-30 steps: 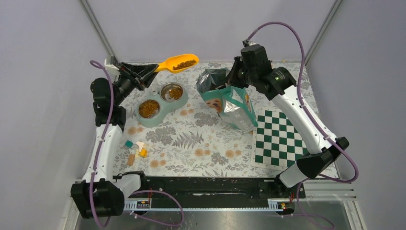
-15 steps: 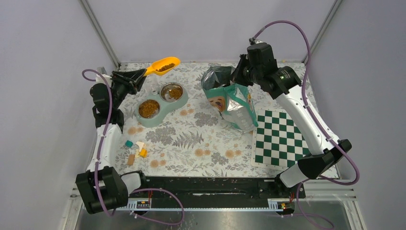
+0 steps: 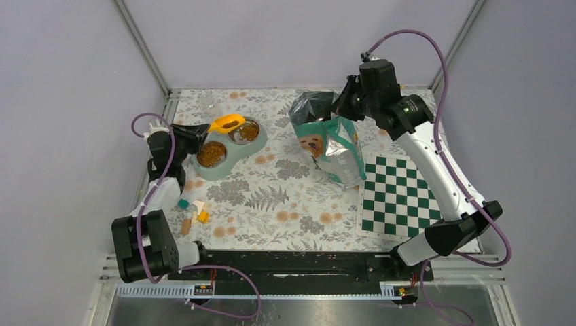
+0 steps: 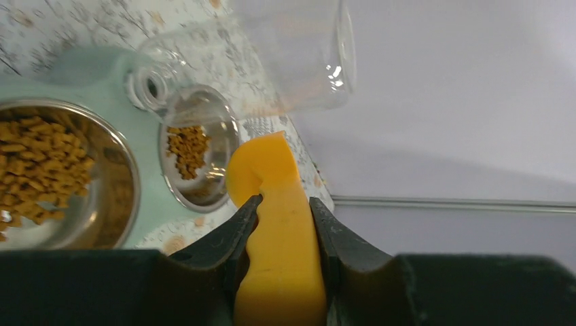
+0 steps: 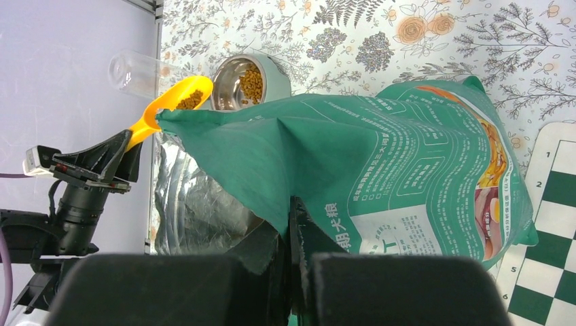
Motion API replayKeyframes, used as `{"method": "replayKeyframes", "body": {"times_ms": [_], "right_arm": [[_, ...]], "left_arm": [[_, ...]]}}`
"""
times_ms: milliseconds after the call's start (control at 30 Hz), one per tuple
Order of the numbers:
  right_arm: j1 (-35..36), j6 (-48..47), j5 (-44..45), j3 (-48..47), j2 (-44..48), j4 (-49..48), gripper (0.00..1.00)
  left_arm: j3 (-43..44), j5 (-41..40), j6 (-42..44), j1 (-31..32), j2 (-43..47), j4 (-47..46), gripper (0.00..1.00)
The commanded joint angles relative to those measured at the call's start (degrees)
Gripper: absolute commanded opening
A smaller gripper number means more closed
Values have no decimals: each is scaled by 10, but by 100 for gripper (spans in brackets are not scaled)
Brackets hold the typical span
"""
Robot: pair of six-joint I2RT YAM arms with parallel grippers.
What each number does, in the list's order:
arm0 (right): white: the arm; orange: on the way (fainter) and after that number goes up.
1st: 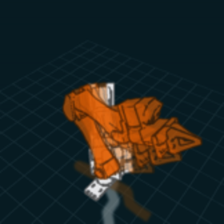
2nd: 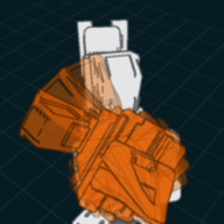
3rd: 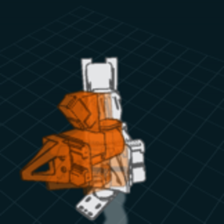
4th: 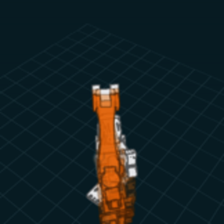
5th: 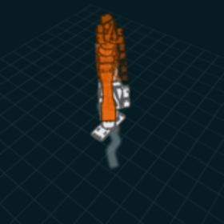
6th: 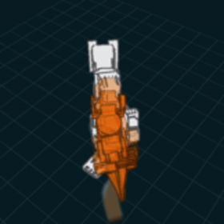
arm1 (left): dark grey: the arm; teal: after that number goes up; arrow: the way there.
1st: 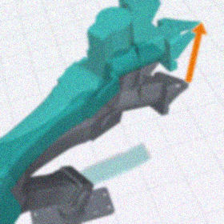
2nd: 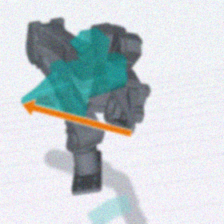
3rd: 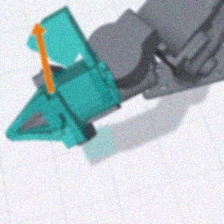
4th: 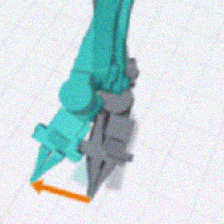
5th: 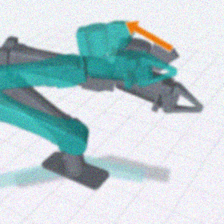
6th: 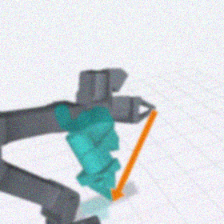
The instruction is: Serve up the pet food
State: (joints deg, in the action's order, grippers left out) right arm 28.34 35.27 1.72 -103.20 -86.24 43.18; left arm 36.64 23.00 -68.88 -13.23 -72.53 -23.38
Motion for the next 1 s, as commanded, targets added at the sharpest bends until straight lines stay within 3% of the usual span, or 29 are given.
{"method": "replayKeyframes", "body": {"times_ms": [0,167,400,733,967], "right_arm": [[-6,0,-25,-16,39,-90,0],[-23,0,-29,-10,36,-90,0],[-31,4,-34,-4,36,-95,0],[-33,6,-42,2,34,-98,0],[-32,1,-60,12,38,-98,0]], "left_arm": [[16,-74,69,10,-1,-12,0],[67,-194,167,81,-12,92,0],[99,-332,207,140,-20,145,0],[167,-420,332,237,-7,212,0],[222,-488,352,284,56,345,0]]}}
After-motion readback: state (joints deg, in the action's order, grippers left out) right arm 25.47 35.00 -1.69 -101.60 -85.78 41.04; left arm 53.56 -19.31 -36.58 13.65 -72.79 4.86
